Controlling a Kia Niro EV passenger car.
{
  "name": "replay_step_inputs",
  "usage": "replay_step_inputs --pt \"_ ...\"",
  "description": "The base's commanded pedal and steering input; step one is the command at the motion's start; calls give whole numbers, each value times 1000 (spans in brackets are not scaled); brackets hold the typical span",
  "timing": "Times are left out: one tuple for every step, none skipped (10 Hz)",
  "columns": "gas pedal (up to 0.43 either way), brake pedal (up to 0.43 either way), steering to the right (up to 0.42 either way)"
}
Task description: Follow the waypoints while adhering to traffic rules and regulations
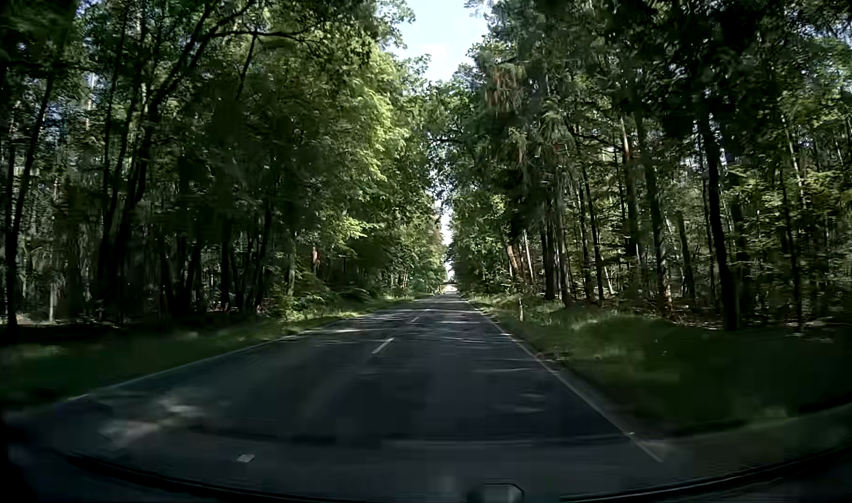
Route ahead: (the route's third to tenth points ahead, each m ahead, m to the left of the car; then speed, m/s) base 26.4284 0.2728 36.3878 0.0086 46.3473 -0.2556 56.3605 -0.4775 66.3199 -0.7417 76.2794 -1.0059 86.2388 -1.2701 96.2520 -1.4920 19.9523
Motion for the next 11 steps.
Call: replay_step_inputs --pt "59 30 0" --pt "59 30 0" --pt "59 30 0" --pt "39 30 0" --pt "20 30 0" --pt "20 30 0" --pt "8 30 0" --pt "8 30 0" --pt "0 30 0" --pt "0 30 0" --pt "0 30 0"
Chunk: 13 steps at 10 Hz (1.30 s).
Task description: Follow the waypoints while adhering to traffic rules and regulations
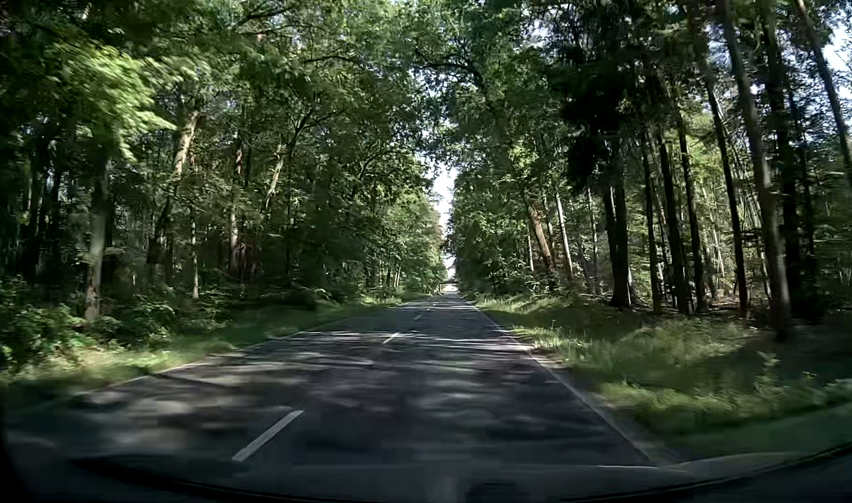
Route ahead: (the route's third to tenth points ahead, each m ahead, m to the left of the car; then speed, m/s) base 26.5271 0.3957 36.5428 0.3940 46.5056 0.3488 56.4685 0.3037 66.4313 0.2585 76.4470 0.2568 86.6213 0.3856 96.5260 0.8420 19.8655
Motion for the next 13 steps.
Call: replay_step_inputs --pt "0 30 0" --pt "0 30 0" --pt "0 30 0" --pt "0 30 0" --pt "0 30 0" --pt "0 30 0" --pt "0 30 0" --pt "0 30 0" --pt "0 30 0" --pt "0 30 0" --pt "0 30 0" --pt "0 30 0" --pt "0 30 0"
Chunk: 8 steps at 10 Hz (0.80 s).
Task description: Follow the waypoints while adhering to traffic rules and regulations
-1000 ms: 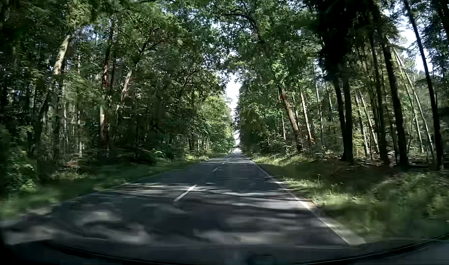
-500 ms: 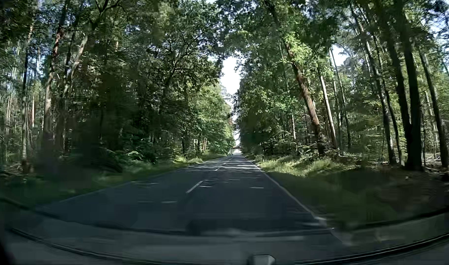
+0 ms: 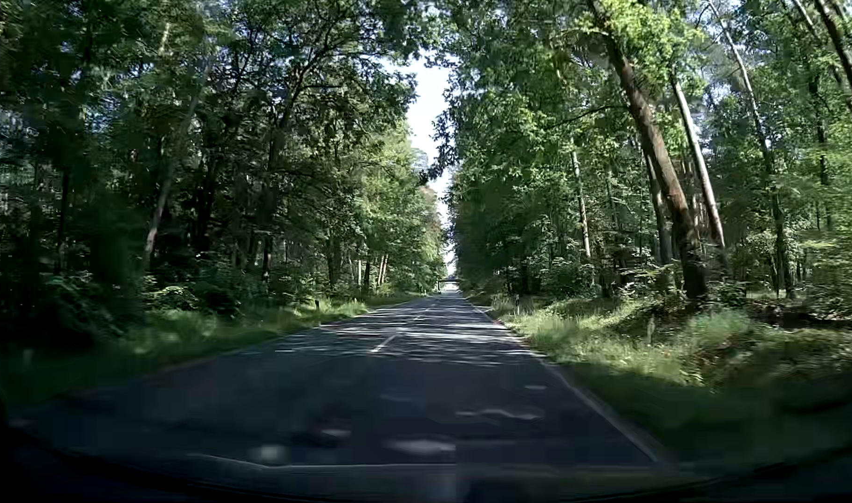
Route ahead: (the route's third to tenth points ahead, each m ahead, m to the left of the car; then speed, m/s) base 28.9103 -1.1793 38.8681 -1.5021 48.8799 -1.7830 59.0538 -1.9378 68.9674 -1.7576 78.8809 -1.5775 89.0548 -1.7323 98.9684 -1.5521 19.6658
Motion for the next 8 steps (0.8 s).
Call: replay_step_inputs --pt "0 30 0" --pt "0 30 0" --pt "0 30 0" --pt "0 30 0" --pt "0 30 0" --pt "0 30 1" --pt "8 30 1" --pt "8 30 1"
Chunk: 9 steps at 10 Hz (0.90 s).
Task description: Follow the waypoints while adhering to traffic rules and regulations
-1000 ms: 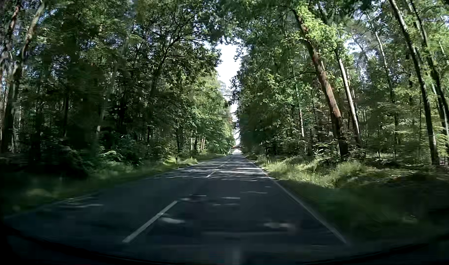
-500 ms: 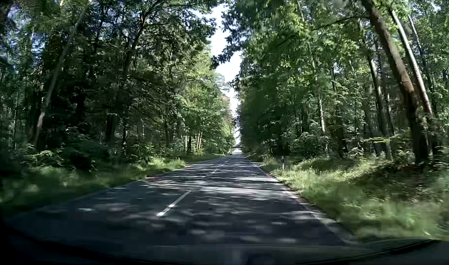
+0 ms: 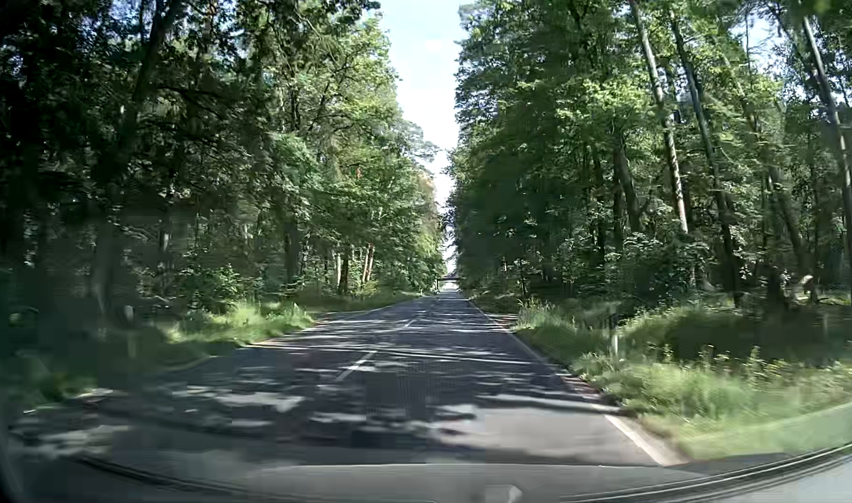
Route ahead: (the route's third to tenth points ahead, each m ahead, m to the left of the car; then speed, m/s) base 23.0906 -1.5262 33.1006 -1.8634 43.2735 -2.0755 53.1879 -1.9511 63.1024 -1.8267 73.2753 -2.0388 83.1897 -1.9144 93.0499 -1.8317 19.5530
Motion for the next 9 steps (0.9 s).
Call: replay_step_inputs --pt "8 30 1" --pt "8 30 1" --pt "8 30 1" --pt "20 30 1" --pt "28 30 1" --pt "28 30 1" --pt "28 30 1" --pt "28 30 0" --pt "28 30 0"
